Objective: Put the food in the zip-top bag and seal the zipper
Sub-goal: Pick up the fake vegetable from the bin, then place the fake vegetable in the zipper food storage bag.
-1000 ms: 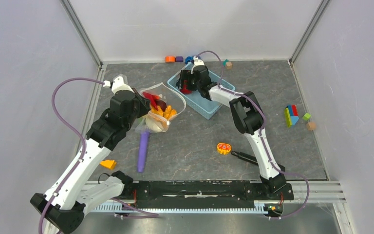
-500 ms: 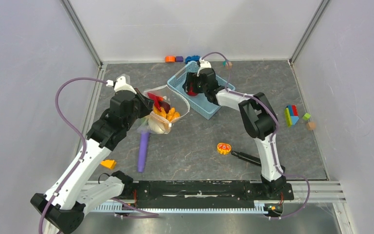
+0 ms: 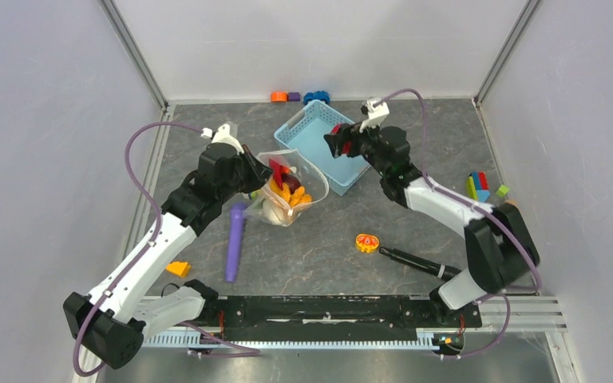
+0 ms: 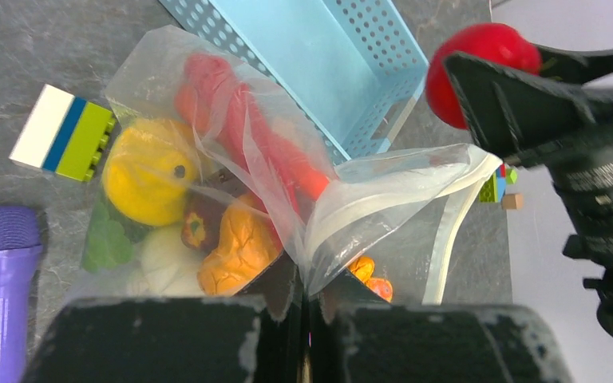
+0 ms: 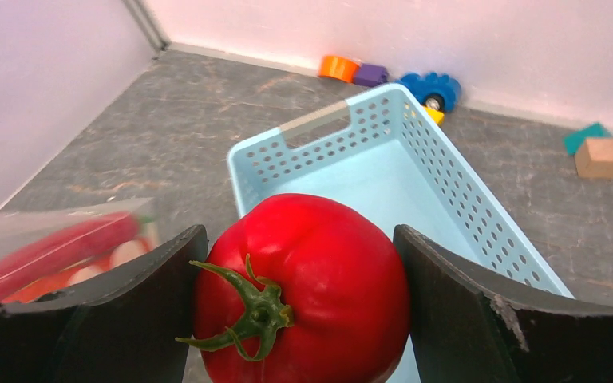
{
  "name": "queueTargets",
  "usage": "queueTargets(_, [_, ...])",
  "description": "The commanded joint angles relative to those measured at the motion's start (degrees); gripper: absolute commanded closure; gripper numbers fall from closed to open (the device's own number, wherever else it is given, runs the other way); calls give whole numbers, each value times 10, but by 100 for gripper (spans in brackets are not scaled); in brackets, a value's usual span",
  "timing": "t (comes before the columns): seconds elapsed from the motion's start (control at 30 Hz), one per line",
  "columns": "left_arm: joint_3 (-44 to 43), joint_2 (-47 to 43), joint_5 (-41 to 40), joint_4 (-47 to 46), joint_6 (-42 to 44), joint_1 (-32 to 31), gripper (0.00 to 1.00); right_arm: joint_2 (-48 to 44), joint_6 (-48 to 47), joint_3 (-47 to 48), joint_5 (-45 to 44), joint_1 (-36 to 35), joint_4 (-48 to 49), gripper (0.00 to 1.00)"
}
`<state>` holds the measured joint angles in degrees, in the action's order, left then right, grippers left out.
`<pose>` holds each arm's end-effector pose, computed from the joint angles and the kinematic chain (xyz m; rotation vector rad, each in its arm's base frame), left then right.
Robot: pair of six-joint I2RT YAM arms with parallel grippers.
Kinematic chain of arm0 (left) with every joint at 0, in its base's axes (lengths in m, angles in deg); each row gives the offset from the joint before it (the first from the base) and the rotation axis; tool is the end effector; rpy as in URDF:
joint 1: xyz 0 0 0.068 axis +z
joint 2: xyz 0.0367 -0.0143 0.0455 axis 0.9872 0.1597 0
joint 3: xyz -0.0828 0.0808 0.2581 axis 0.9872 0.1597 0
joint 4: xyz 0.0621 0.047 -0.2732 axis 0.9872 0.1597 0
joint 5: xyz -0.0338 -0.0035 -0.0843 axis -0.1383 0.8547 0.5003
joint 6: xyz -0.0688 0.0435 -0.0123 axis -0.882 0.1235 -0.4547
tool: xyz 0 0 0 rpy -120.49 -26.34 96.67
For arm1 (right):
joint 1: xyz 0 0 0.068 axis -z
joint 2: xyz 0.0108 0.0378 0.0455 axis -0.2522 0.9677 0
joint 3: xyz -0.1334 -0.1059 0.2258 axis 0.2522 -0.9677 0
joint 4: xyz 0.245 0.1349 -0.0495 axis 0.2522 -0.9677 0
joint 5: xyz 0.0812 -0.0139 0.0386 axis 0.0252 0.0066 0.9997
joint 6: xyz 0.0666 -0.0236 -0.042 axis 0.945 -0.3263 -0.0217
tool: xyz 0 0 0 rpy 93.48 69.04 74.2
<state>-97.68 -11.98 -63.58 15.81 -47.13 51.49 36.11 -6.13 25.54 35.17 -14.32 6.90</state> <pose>0.2433 -0.1291 0.3401 -0.3062 2.0753 -0.6911 0.3751 0.2093 0.2763 -0.2171 1.6833 0.6086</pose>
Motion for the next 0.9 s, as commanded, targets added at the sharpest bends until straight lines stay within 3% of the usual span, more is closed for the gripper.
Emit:
queueTargets(0.0, [0, 22, 47, -59, -18, 1, 98, -107, -81, -94, 81, -1, 114, 50])
queueTargets(0.13, [11, 42, 67, -76, -23, 1, 98, -201, -122, -188, 154, -3, 200, 50])
queueTargets(0.33, [7, 67, 92, -84, -1, 1, 98, -240, -111, -191, 373, -17, 203, 49])
queueTargets(0.4, [6, 71, 95, -84, 6, 1, 98, -240, -138, -188, 406, -46, 187, 49])
queueTargets(0.57, [4, 77, 113, -84, 17, 1, 98, -218, -282, -136, 339, -135, 40, 46])
queueTargets(0.87, [21, 66, 158, -104, 19, 1, 98, -126, -258, -62, 246, -144, -23, 41])
